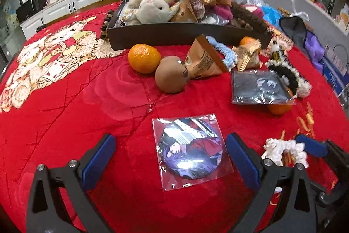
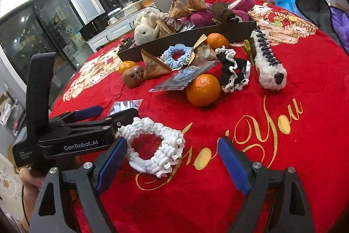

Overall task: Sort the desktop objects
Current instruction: 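Grasp the bagged round badge with the left tool while the right tool grasps the white rope ring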

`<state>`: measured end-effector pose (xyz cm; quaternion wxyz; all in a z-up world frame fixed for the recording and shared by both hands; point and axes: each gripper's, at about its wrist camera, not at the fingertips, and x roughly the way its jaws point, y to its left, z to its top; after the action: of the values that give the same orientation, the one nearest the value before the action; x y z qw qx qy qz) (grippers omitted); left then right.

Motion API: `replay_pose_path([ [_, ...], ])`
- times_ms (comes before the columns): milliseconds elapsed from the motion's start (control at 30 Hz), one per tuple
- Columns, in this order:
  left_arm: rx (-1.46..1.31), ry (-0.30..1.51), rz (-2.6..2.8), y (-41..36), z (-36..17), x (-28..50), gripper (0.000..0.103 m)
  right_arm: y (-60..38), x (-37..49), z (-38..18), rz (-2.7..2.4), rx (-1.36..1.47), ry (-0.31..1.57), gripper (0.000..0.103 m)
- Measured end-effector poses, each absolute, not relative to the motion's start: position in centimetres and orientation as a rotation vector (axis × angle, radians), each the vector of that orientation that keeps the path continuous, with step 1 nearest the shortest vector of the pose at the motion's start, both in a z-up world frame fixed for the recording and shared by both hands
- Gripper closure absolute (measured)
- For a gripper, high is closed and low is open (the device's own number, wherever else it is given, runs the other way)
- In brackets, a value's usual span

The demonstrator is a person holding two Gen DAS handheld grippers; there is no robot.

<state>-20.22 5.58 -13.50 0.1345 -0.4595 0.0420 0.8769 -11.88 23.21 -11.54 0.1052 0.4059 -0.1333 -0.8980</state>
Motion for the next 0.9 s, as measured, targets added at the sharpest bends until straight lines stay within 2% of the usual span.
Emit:
replay_pose_path([
  [67,-1.341,0.193,2.557,6.3,-13.6,-20.2,0.0,22.8,-11.9,-11.5,-2.676,1.219,-0.342,0.021],
  [167,-1.34,0.185,2.554,6.2,-13.7,-20.3,0.0,22.1,-11.8,-11.5,-2.726,1.25,-0.255,0.027],
  [233,-1.333,0.193,2.556,6.3,-13.6,-20.2,0.004,22.2,-11.8,-11.6,-2.727,1.256,-0.253,0.037],
  [267,-1.321,0.195,2.554,6.4,-13.5,-20.0,0.006,22.1,-11.8,-11.5,-2.752,1.265,-0.234,0.052],
  [300,-1.309,0.203,2.552,6.5,-13.4,-19.8,0.011,22.0,-11.8,-11.5,-2.774,1.28,-0.21,0.057],
  [367,-1.281,0.204,2.536,6.7,-13.2,-19.3,0.026,21.8,-11.8,-11.5,-2.787,1.288,-0.175,0.077],
  [400,-1.271,0.204,2.539,6.8,-13.0,-19.0,0.038,21.7,-11.8,-11.5,-2.778,1.286,-0.171,0.082],
  [467,-1.256,0.222,2.54,7.1,-12.8,-18.4,0.042,21.6,-11.9,-11.5,-2.78,1.287,-0.161,0.089],
  [900,-1.223,0.088,2.576,4.2,-11.0,-16.8,0.045,21.2,-10.5,-10.5,-2.789,1.275,-0.159,0.09],
])
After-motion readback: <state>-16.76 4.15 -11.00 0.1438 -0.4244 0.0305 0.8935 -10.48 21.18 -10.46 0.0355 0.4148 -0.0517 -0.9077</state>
